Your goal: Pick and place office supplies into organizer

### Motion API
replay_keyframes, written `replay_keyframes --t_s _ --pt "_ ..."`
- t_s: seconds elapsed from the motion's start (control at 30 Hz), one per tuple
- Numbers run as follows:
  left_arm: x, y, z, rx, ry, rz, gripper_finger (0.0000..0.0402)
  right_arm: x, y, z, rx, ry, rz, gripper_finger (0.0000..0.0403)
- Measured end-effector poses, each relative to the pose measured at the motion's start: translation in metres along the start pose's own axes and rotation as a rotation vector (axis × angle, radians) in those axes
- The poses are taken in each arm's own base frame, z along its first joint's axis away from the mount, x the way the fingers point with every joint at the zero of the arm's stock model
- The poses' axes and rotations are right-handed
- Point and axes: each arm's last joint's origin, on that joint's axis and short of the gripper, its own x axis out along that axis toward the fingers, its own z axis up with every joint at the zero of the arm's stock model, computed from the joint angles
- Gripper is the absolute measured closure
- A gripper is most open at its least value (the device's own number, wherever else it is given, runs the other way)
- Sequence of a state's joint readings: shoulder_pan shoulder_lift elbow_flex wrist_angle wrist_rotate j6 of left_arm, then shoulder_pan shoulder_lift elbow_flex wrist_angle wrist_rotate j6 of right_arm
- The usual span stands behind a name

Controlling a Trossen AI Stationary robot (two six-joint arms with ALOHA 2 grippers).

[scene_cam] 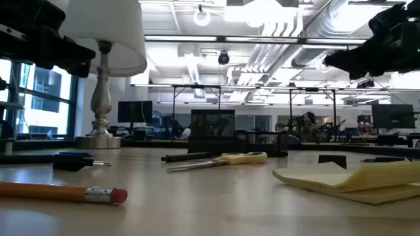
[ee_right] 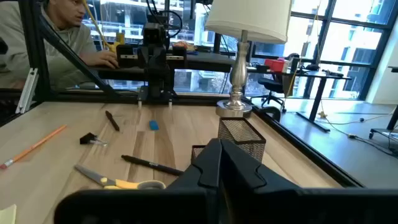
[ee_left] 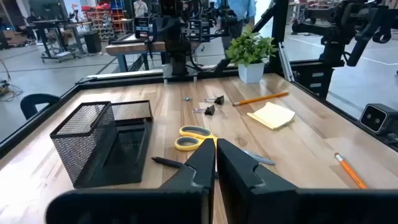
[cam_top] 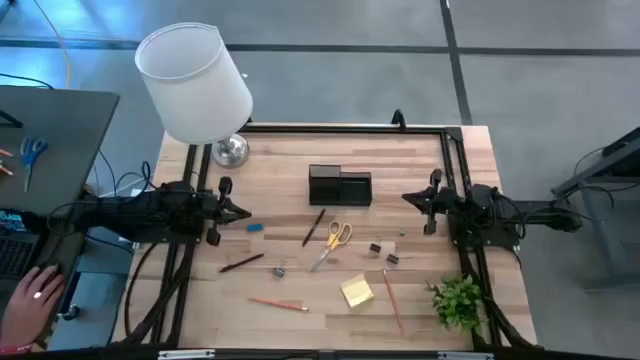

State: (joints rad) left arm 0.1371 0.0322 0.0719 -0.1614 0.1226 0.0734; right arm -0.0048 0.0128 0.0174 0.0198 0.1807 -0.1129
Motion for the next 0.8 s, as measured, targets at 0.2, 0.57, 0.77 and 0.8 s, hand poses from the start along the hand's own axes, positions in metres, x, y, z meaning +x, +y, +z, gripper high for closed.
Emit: replay_keyframes --t_s 0.2,0.57,0.77,0.8 --pt "0.0000 0.0000 0.0000 0.000 0.000 0.000 0.0394 0.0000 0.0000 0.0000 0.000 0.000 0.000 0.0402" --pt "0.0000 0.0000 0.0000 0.000 0.000 0.000 0.0394 0.0000 0.0000 0.0000 0.000 0.000 0.000 0.0402" --pt "0.0000 0.0000 0.0000 0.000 0.000 0.000 0.0394 0.0000 0.0000 0.0000 0.000 0.000 0.000 0.0402" --pt "0.0000 0.0000 0.0000 0.000 0.000 0.000 0.0394 0.0000 0.0000 0.0000 0.000 0.000 0.000 0.0402"
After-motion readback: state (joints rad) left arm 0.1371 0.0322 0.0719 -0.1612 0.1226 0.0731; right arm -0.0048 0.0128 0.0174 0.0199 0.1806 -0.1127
